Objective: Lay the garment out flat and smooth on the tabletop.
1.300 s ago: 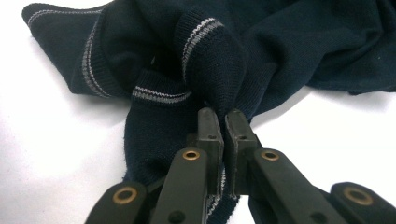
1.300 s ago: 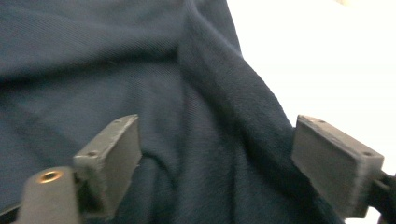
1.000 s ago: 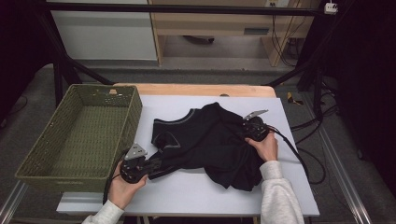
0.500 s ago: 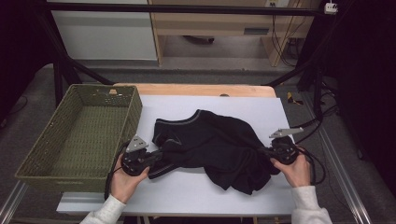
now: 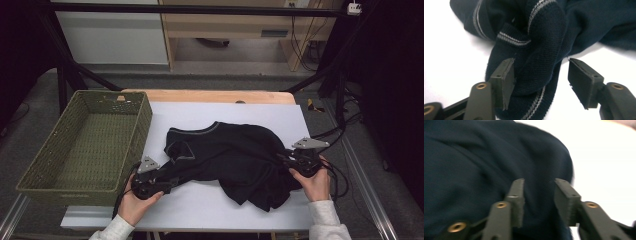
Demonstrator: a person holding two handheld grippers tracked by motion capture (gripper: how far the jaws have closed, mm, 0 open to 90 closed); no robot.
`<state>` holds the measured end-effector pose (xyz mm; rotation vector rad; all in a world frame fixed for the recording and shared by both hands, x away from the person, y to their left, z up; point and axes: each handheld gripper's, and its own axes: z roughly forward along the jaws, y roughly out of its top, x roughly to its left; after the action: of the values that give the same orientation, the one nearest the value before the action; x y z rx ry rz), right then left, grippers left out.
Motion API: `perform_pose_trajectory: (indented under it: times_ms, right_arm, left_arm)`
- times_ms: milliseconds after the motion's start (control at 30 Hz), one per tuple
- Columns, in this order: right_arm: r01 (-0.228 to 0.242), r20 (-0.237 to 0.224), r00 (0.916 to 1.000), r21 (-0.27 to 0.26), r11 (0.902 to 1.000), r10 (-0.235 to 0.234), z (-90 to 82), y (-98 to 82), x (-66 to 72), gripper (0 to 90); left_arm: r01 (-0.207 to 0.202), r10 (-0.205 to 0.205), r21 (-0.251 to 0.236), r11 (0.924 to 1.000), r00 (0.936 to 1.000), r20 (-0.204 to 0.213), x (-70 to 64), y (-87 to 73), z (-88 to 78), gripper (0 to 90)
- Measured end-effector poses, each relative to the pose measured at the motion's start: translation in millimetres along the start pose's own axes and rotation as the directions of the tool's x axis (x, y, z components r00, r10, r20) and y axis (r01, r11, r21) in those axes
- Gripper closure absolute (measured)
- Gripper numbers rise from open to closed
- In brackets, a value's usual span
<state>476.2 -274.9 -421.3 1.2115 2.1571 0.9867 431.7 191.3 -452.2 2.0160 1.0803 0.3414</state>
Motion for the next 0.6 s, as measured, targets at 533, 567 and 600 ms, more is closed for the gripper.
perform_pose_trajectory:
  times_ms: [533, 567, 600]
  right_arm:
    - [0.101, -0.262, 0.9601, -0.004, 0.9949, -0.099, 4.6, 3.4, 80.8, 21.6]
    - [0.095, -0.266, 0.9595, -0.007, 0.9954, -0.094, 3.7, 3.8, 82.1, 21.7]
    - [0.095, -0.267, 0.9587, -0.02, 0.9953, -0.097, 2.4, 4.8, 83.5, 21.6]
  left_arm:
    - [-0.059, 0.058, -0.006, 0.9983, 0.996, -0.067, -7.9, -21.1, -6.3, 10.7]
    - [-0.07, 0.07, 0.013, 0.9975, 0.9944, -0.079, -8.1, -23.1, -6.1, 8.4]
    - [-0.071, 0.074, 0.032, 0.997, 0.9933, -0.089, -7.8, -24.6, -6.0, 7.4]
